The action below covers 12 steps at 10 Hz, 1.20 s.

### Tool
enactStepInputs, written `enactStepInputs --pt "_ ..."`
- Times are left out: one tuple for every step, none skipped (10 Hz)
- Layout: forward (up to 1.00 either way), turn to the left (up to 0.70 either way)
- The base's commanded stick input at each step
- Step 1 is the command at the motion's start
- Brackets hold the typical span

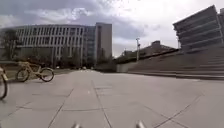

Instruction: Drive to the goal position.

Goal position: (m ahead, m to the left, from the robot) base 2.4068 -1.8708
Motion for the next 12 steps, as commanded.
enactStepInputs --pt "0.7 0.0" --pt "0.7 0.0" --pt "0.7 0.0" --pt "0.7 0.0" --pt "0.7 0.0" --pt "0.7 0.0" --pt "0.7 0.0" --pt "0.7 0.0" --pt "0.7 0.0" --pt "0.7 0.0" --pt "0.7 0.0" --pt "0.7 0.0"
